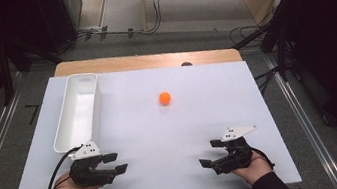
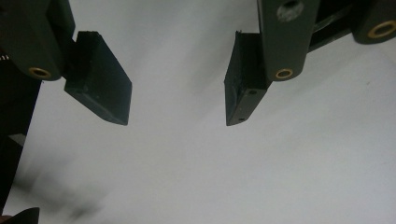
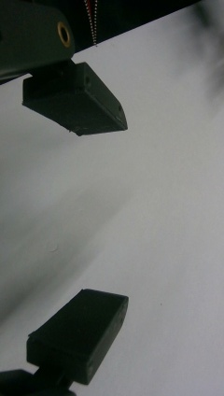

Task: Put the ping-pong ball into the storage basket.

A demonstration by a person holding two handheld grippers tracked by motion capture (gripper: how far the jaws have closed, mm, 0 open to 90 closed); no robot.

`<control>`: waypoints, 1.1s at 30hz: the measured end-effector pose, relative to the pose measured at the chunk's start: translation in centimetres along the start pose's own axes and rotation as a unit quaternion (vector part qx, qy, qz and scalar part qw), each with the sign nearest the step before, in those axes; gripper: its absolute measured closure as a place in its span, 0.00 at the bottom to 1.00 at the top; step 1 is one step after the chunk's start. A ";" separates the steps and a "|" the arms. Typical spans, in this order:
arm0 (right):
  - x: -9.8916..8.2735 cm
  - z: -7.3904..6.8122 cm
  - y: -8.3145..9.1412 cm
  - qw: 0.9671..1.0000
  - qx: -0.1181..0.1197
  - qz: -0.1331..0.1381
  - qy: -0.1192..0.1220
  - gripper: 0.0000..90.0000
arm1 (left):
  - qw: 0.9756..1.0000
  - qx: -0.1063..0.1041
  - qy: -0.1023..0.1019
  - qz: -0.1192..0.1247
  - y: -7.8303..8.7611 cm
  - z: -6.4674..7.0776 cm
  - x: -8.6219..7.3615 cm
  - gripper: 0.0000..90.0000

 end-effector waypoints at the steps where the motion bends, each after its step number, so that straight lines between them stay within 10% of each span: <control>1: 0.0 0.0 0.0 1.000 0.000 -0.001 0.001 0.15 | 1.000 0.002 0.001 -0.001 0.0 0.0 0.0 0.44; 33: -0.1 0.2 0.0 1.000 0.001 -0.002 -0.003 0.15 | 1.000 -0.011 0.004 -0.008 -0.3 0.2 0.2 0.32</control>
Point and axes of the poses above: each handheld gripper's, and its own axes: y roughly backward along the jaws, x roughly out of its top, z roughly to its right, the point moved 10 cm from there along -y, roughly forward along the jaws, and after that the axes turned 1 degree about -x, right-handed, at the moved point
